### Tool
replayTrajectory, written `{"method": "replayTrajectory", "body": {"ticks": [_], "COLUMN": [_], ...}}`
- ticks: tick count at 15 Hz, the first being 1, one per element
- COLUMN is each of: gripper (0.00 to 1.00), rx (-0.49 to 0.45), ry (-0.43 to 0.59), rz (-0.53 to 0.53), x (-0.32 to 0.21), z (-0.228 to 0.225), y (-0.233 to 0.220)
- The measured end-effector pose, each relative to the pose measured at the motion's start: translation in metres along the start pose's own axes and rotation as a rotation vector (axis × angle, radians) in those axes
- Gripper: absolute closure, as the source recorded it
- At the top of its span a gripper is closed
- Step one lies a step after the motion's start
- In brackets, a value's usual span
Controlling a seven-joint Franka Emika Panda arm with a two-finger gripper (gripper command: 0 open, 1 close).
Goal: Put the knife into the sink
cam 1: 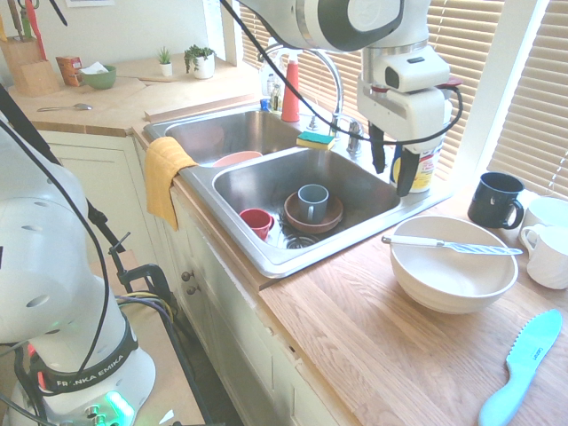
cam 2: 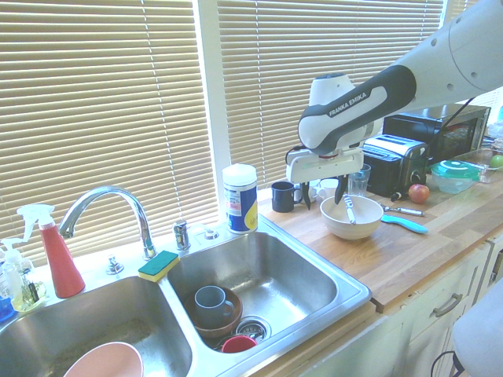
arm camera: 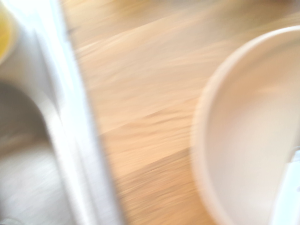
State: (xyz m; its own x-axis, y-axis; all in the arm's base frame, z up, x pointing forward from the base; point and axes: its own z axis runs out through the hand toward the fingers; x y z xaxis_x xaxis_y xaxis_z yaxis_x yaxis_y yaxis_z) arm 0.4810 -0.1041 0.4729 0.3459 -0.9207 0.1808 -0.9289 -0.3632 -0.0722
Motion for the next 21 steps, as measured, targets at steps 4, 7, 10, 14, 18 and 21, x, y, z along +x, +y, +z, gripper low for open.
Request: {"method": "replayTrajectory", "body": {"ticks": [4,7,10,14,18,21], "gripper": [0.00,0.00,1.00,1.00,1.00,1.00], "rx": [-0.049,-0.068,-0.070,-0.038,-0.030,-0.029], "ry": [-0.007,-0.023,-0.025,-0.001,0.005,0.008], "rz": [0.080,0.112,0.126,0.117,0.111,0.112], "x": [0.027,0.037,0.039,0.041,0.044,0.048], "z": [0.020,0.038,0.059,0.077,0.087,0.091], "y": [0.019,0.034,0.047,0.044,0.037,0.032]}}
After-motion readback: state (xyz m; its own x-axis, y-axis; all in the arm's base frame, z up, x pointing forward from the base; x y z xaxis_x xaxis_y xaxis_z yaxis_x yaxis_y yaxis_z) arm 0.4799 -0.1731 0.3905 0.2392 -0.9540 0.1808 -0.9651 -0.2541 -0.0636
